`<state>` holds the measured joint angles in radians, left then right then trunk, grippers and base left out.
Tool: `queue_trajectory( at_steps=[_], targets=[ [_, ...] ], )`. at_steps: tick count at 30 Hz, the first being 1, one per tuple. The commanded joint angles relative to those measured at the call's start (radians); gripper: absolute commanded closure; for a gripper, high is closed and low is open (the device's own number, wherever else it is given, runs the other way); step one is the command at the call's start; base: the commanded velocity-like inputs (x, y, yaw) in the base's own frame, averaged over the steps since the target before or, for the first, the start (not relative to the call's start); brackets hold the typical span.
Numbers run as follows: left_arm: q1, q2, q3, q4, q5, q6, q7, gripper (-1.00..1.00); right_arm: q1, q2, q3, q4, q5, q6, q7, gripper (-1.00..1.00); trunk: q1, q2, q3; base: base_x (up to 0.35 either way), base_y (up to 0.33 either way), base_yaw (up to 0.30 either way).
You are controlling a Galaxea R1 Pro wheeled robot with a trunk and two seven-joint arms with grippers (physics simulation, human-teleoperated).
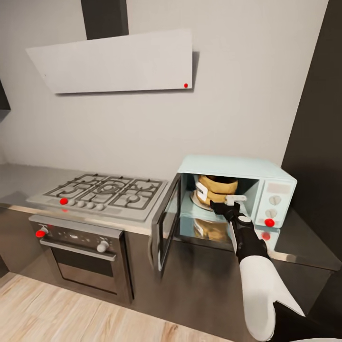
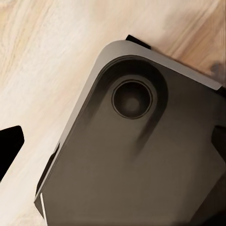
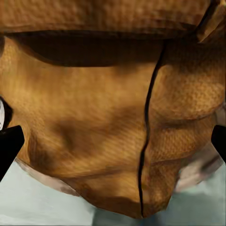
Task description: In the kitchen, take the popcorn bag from the countertop, put it into the microwave, and heat it until the popcorn is cooked so the cooked popcorn ends up inside the bag.
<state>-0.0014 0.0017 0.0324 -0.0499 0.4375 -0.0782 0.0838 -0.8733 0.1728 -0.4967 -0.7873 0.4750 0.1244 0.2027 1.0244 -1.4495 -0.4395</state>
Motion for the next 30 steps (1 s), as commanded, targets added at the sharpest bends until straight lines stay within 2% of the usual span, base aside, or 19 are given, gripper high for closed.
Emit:
queue_trajectory(
  at_steps=[1,9,18,21,23,25,26,27,28,30],
  targets=[
    [0.000,0.000,0.003,-0.001,0.000,-0.002,0.002,-1.00,-0.001,0.002,-0.006,-0.003,0.010,0.002,0.009,-1.00,0.001,-0.001,-0.001,0.319,0.000,0.000],
    [0.000,-0.002,0.005,-0.001,-0.001,-0.004,0.001,-1.00,-0.001,0.002,-0.006,-0.003,0.010,0.003,0.010,-1.00,0.001,-0.001,-0.001,0.069,0.000,0.000],
    [0.000,-0.003,0.006,-0.001,-0.002,-0.005,0.002,-1.00,-0.001,0.002,-0.007,-0.016,0.011,0.025,0.027,-1.00,0.001,-0.001,-0.001,-0.314,0.000,0.000],
    [0.000,-0.003,0.006,-0.001,-0.002,-0.005,0.002,-1.00,-0.001,0.002,-0.007,-0.038,0.011,0.044,0.065,-1.00,0.001,-0.001,-0.001,-0.334,0.000,0.000],
    [0.000,-0.003,0.006,-0.001,-0.002,-0.005,0.002,-1.00,-0.001,0.002,-0.008,-0.084,0.012,0.143,0.156,-1.00,0.001,-0.001,-0.001,-0.334,0.000,0.000],
    [0.000,-0.003,0.006,-0.001,-0.002,-0.005,0.002,-1.00,-0.001,0.002,-0.009,-0.148,0.017,0.290,0.312,-1.00,0.001,-0.001,-0.001,-0.334,0.000,0.000],
    [0.000,-0.003,0.006,-0.001,-0.002,-0.005,0.002,-1.00,-0.001,0.002,-0.009,-0.193,0.022,0.376,0.421,-1.00,0.001,-0.001,-0.001,-0.334,0.000,0.000],
    [0.000,-0.003,0.006,-0.001,-0.002,-0.005,0.002,-1.00,-0.001,0.002,-0.009,-0.219,0.024,0.426,0.488,-1.00,0.001,-0.001,-0.001,-0.334,0.000,0.000],
    [0.000,-0.003,0.006,-0.001,-0.002,-0.005,0.002,-1.00,-0.001,-0.008,-0.008,-0.251,0.027,0.508,0.598,-1.00,0.001,-0.001,-0.001,-0.334,0.000,0.000],
    [0.000,-0.003,0.006,-0.001,-0.002,-0.005,0.002,-1.00,-0.001,-0.062,-0.003,-0.269,0.026,0.587,0.675,-1.00,0.001,-0.001,-0.001,-0.334,0.000,0.000]
  ],
)
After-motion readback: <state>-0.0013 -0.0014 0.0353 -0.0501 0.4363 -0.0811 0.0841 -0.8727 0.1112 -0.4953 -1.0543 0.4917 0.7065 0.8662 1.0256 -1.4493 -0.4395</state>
